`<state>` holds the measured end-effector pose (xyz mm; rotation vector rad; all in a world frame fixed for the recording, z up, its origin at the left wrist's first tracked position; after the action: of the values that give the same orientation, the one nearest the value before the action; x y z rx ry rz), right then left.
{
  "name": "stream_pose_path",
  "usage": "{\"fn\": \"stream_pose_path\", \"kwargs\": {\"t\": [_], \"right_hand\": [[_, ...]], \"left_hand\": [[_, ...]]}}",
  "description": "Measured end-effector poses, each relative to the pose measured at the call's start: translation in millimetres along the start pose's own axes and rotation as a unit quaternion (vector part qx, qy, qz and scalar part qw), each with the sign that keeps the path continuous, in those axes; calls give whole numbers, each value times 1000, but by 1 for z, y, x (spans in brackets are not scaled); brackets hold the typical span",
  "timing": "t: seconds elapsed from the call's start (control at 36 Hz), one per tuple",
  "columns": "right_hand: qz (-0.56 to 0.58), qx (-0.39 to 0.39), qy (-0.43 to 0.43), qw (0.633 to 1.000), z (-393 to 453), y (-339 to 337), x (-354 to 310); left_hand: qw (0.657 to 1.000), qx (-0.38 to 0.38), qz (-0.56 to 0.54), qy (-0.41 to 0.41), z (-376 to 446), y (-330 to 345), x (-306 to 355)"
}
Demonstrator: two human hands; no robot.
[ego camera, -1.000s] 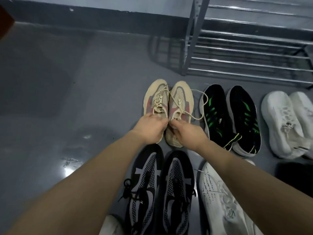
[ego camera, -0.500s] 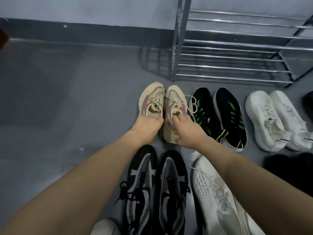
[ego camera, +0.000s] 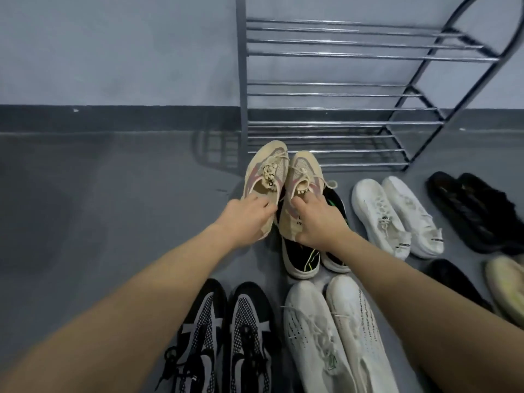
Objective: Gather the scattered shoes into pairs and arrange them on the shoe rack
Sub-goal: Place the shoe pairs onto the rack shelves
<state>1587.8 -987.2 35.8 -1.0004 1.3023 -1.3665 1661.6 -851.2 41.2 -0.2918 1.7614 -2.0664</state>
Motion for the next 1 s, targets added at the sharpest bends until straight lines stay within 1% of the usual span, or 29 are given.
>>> {"fn": "stream_pose_path", "kwargs": {"t": [0.11,0.25,0.36,0.44,0.61,0.72,0.83,1.0], "right_hand": [[-1,-4,20,1000,2,-2,21],[8,-11,40,999,14,-1,37],[28,-13,80,996,30,-3,45],[31,-17,84,996,48,-2,48],[48,-14,117,992,89,3,49],[50,-15,139,989,109,10,48],[52,0,164,985,127,19,49],[66,57,189,978,132,27,48]], "left_hand": [[999,-15,12,26,23,0,17],[999,-28,19,15,49,6,17],[999,-34,12,-8,71,10,5],[999,-29,14,-20,88,15,-8],[997,-15,-29,-66,117,28,-32],[998,-10,-38,-53,133,34,-47],[998,7,-33,-44,143,44,-59],[994,30,-55,-85,147,67,-69]]}}
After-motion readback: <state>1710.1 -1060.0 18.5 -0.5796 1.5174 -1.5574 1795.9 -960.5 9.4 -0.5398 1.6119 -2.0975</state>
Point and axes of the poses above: each hand's wrist, its own z-axis towards the middle knuckle, its own y-axis out of the palm, x = y × z, the point moved 3 cm from there along z, towards the middle knuckle, and after that the axes turned 14 degrees about x, right-handed, at the moved point
